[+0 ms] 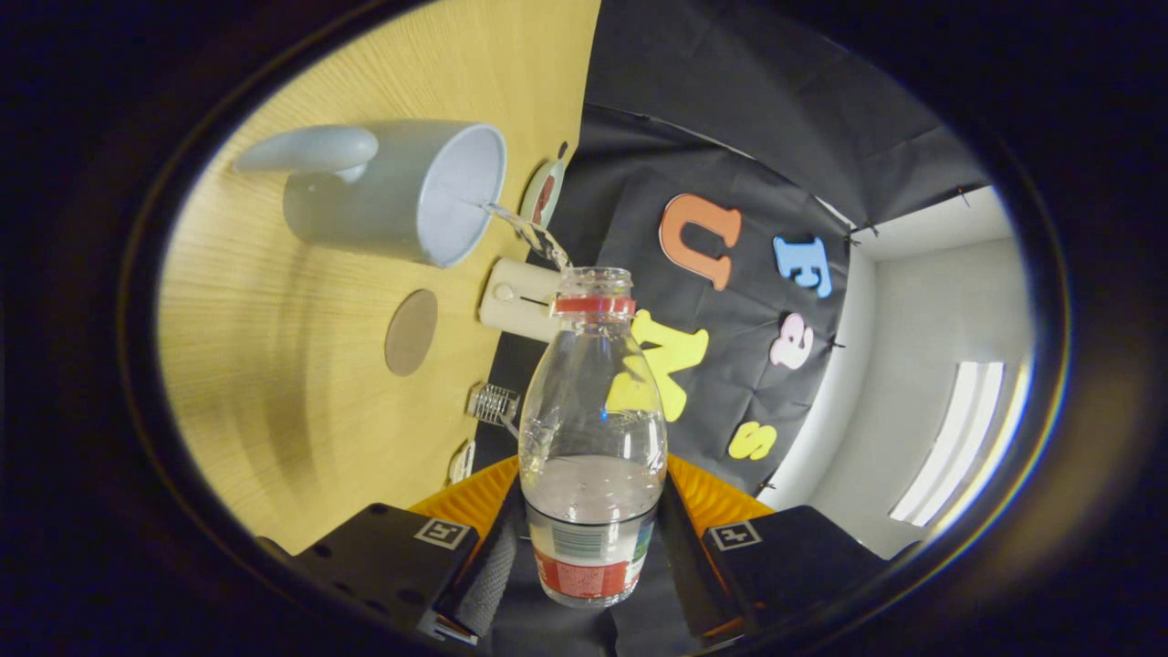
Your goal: Take the bottle from table, then pour the juice into the cup, finally place the bottle on the coaster
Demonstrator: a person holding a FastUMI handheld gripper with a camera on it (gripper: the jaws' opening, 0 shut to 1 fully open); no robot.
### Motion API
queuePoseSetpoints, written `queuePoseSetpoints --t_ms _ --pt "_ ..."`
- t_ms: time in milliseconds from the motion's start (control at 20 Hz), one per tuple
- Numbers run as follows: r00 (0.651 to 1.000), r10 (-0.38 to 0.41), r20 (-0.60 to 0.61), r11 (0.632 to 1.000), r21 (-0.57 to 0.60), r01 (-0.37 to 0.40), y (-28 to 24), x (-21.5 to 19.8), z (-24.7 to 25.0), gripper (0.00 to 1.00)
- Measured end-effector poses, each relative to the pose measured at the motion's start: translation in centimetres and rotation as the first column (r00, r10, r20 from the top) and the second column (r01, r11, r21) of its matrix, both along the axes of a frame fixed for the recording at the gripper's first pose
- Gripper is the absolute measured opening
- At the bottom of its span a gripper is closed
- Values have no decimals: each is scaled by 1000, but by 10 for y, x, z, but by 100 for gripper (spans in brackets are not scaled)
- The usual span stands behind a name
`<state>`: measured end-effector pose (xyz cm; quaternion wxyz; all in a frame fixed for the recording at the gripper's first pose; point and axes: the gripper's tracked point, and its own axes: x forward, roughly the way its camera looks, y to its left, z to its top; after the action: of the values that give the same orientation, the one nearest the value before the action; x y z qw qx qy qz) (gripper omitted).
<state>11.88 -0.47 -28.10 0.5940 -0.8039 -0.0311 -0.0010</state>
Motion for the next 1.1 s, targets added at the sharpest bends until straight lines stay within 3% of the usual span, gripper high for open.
queuePoseSetpoints --t_ms 550,1100 --pt "1000 -20 2 994 -111 20 -2 0 16 80" --pt "999 18 31 970 -242 -10 9 4 46 80"
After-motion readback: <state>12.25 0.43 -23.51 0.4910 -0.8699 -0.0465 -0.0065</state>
